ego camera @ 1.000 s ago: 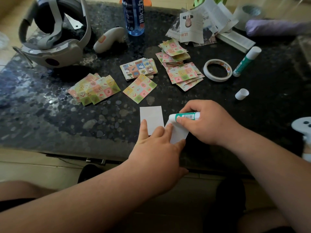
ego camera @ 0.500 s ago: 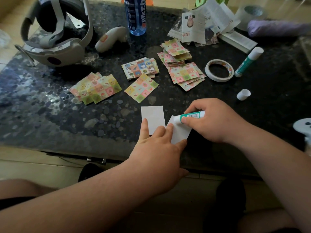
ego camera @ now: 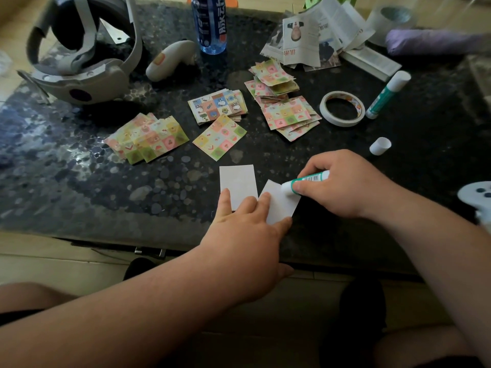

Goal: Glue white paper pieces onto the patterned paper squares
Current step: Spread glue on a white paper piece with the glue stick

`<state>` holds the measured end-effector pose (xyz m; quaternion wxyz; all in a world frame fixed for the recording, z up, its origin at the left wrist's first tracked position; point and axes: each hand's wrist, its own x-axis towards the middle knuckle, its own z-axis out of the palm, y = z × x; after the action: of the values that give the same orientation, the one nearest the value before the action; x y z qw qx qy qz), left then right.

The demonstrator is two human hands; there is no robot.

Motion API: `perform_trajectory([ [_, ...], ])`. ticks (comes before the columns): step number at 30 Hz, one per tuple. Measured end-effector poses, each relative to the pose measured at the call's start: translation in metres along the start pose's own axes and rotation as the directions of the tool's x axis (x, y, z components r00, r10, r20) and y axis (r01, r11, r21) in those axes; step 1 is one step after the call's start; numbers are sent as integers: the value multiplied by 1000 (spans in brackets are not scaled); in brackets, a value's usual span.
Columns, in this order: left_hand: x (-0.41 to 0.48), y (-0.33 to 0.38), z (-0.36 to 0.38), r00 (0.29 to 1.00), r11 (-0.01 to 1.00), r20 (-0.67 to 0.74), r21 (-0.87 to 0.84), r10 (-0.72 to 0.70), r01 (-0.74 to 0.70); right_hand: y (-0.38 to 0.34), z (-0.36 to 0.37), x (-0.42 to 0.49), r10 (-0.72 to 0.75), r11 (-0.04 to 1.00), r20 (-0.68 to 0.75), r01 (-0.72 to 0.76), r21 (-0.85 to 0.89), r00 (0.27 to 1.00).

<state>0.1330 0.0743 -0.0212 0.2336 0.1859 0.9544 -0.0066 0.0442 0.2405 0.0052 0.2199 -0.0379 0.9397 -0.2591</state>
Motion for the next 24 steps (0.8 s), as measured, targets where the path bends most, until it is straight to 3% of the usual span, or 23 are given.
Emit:
perform_trajectory([
  [8, -1, 0, 1, 1000, 1000, -6, -3, -1, 1, 0, -12, -2, 36, 995, 35, -32, -97, 999],
  [14, -1, 0, 0, 1000, 1000, -7, -2, 3, -3, 1, -4, -2, 19, 999, 4, -19, -33, 1000],
  [20, -1, 0, 1, 1000, 1000, -12, -9, 4, -4, 2, -13, -3, 41, 994, 51, -36, -105, 998],
  [22, -2, 0, 1, 1000, 1000, -24, -12, 11, -12, 7, -16, -4, 4, 1000, 54, -5, 18, 999],
  [24, -2, -1, 1, 999, 1000, -44, -19, 20, -20, 15, -22, -5, -46, 933, -17, 49, 356, 999],
])
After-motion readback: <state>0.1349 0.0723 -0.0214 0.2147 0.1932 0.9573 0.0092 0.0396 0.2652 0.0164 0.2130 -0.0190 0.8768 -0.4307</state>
